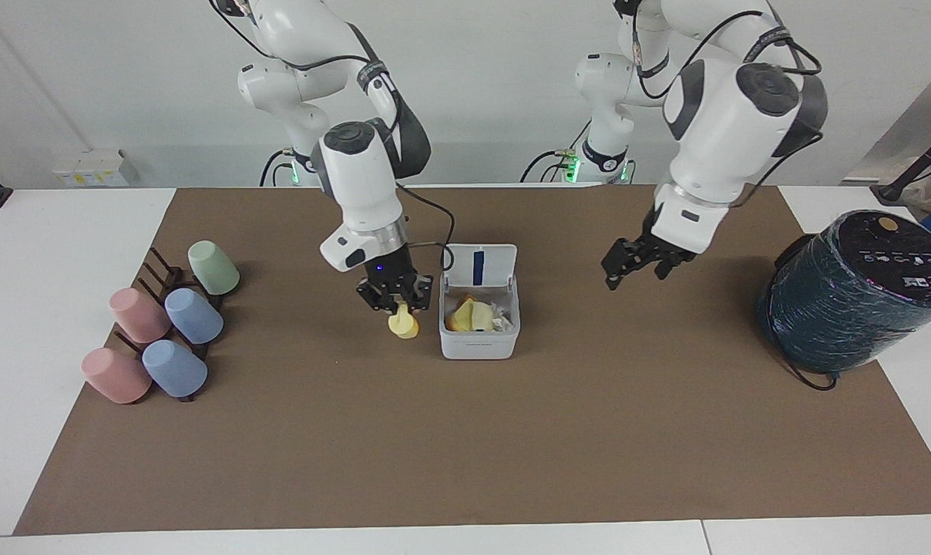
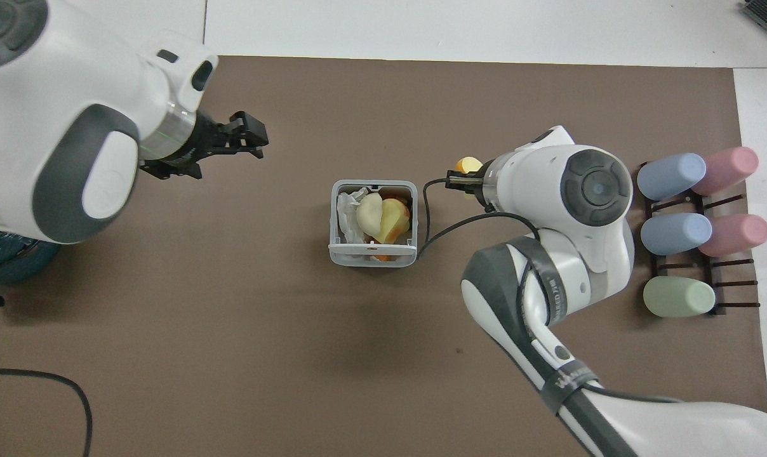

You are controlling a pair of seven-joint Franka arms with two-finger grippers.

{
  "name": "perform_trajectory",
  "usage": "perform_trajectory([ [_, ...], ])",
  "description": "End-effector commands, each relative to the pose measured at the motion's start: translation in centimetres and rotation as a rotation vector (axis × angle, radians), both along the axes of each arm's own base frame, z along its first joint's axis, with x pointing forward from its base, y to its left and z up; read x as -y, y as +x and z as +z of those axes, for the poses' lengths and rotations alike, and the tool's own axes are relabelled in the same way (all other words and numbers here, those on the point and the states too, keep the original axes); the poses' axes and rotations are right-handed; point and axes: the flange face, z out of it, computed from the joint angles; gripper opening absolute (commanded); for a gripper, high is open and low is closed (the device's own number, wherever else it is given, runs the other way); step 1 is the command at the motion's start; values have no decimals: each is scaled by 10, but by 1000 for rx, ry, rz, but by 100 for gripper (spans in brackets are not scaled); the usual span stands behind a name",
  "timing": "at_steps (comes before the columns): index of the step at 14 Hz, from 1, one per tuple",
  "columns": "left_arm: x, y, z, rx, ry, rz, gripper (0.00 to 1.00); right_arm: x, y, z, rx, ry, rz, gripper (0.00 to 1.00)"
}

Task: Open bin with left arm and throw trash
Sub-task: 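Lower the yellow block into the bin and open the right gripper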

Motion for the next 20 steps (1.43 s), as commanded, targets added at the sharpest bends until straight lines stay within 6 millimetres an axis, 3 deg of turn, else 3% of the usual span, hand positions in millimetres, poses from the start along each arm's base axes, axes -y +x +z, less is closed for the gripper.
perform_trajectory([
  [1, -52, -12, 26, 1, 58, -116, 100, -20, 2, 7, 25, 12, 3, 0],
  [4, -84, -22, 48, 22, 115, -144, 100, -48, -8, -2, 21, 13, 47, 0],
  [7, -92, -38, 63, 1, 157, -146, 100, -57, -8, -9, 29, 19, 58, 0],
  [8, -92, -41, 63, -7, 159, -147, 100, -61, -10, -10, 27, 19, 63, 9],
  [9, -103, -42, 61, -11, 157, -132, 100, -61, -9, -10, 29, 21, 63, 36],
  [10, -112, -43, 59, -8, 157, -127, 100, -61, -9, -10, 30, 23, 62, 55],
  [11, -117, -45, 54, -8, 157, -162, 100, -61, -9, -10, 31, 21, 63, 67],
  [13, -122, -44, 56, 9, 161, -244, 100, -62, -10, -10, 29, 21, 64, 77],
  [17, -118, -34, 55, 94, 167, -250, 100, -67, -11, -5, 40, 30, 70, 78],
  [20, -111, -39, 48, 85, 160, -262, 100, -80, -11, 4, 51, 50, 80, 78],
])
